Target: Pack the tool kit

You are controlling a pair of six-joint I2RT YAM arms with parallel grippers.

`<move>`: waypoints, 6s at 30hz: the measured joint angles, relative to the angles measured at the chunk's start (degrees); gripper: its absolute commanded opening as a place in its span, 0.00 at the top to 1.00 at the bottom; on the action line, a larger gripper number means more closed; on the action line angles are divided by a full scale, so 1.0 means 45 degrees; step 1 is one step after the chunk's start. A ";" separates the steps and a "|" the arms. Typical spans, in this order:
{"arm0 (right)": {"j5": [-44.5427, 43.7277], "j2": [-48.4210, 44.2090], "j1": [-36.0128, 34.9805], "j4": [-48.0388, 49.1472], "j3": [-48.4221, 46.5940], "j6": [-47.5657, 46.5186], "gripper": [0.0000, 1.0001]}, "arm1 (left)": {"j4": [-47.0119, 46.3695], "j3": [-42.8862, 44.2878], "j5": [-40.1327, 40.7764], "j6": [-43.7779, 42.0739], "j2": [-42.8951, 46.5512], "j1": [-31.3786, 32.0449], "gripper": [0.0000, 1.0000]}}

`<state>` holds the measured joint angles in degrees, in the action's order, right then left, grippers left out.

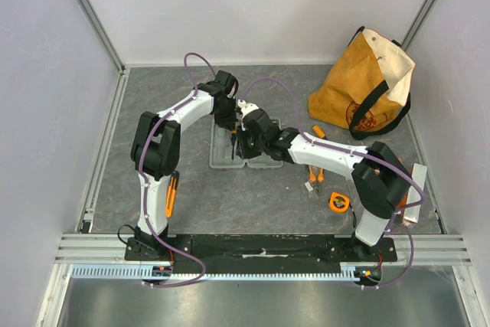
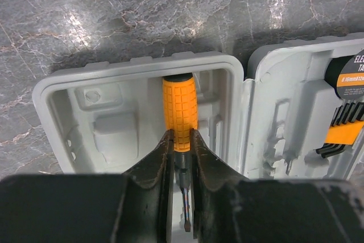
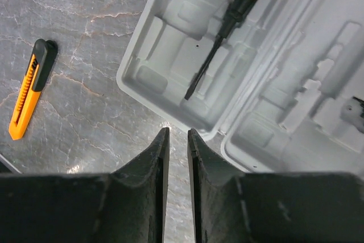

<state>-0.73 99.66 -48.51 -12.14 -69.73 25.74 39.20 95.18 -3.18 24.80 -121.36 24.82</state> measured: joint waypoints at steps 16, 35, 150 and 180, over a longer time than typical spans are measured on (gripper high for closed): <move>-0.0136 0.1802 -0.0427 0.1894 0.0277 0.0947 0.90 | -0.0437 -0.0408 -0.0695 0.0010 0.0092 -0.0228 0.95; -0.0835 0.2458 -0.0510 0.2482 0.0330 0.1384 0.89 | -0.0627 -0.0597 -0.0967 0.0010 0.0165 -0.0350 0.96; -0.2812 0.1802 0.8529 -0.4639 -0.0175 1.5339 0.37 | -0.2244 -0.5081 0.0835 -0.0306 0.8388 -0.1948 0.42; -0.4707 -0.0325 0.6460 -0.5425 0.0578 1.5033 0.83 | -0.2229 -0.5085 0.0918 -0.0306 0.8378 -0.2016 0.42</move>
<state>-21.91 98.19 -19.44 -36.56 -67.13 93.38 29.17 72.29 0.95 23.42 -83.66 15.75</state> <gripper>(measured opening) 0.301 0.580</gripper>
